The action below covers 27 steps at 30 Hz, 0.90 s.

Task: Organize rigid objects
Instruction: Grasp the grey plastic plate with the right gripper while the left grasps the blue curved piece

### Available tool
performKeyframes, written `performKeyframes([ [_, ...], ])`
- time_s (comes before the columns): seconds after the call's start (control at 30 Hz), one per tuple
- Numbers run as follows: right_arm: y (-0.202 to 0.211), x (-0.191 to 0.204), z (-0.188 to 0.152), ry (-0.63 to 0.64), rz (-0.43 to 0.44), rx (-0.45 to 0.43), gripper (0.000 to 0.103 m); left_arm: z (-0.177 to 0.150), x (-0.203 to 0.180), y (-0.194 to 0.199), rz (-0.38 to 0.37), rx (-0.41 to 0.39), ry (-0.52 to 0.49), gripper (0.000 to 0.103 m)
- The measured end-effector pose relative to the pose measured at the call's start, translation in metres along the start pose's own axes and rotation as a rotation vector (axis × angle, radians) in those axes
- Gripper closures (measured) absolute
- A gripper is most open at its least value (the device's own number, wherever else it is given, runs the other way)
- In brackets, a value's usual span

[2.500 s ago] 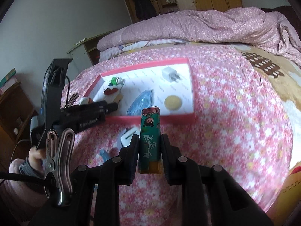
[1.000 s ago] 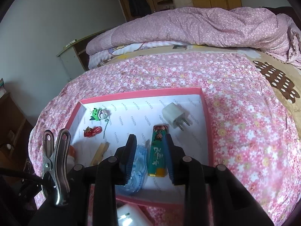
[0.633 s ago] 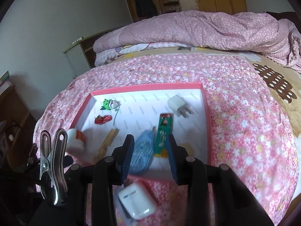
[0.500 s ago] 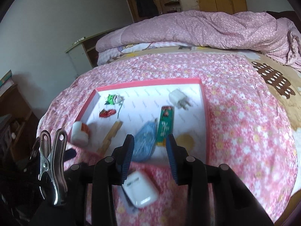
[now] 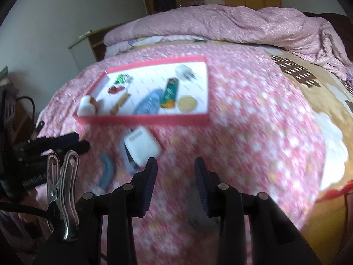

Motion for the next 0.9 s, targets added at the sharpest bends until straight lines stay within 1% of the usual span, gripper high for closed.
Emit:
performKeyframes([
  [0.13,0.006,-0.006,-0.018,0.006,-0.038,0.010,0.067,-0.006,-0.001,0.000,-0.012,0.023,0.016,0.059],
  [0.23,0.003,-0.011,-0.029,-0.009,-0.046,0.034,0.067,-0.011,-0.006,-0.001,-0.023,0.038,0.013,0.059],
  [0.33,-0.001,-0.016,-0.040,-0.036,-0.051,0.053,0.067,-0.017,-0.013,0.000,-0.030,0.045,-0.006,0.059],
  [0.47,-0.001,-0.021,-0.045,-0.053,-0.072,0.052,0.067,-0.027,-0.026,-0.001,-0.055,0.061,-0.046,0.059],
  [0.57,-0.002,-0.019,-0.047,-0.046,-0.079,0.050,0.055,-0.035,-0.037,-0.005,-0.066,0.080,-0.079,0.059],
  [0.63,-0.003,-0.017,-0.048,-0.034,-0.081,0.046,0.054,-0.039,-0.040,-0.009,-0.049,0.086,-0.093,0.059],
  [0.7,-0.005,-0.015,-0.049,-0.024,-0.074,0.045,0.053,-0.043,-0.041,-0.015,-0.015,0.090,-0.108,0.059],
  [0.83,-0.011,-0.014,-0.052,-0.017,-0.080,0.048,0.052,-0.048,-0.041,-0.025,0.003,0.113,-0.114,0.059],
  [0.9,-0.012,-0.014,-0.053,-0.013,-0.079,0.047,0.052,-0.050,-0.040,-0.030,0.031,0.110,-0.119,0.059],
])
Point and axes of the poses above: each gripper's, at about its wrist camera, not at the fingertips, and y roughly against the way its jaws point, x to its left, z to its top, the point moved 7 cm from there along -y, roughly the way its jaws point, and after that the axes turned 14 degrees about y, right-handed, at the moved point
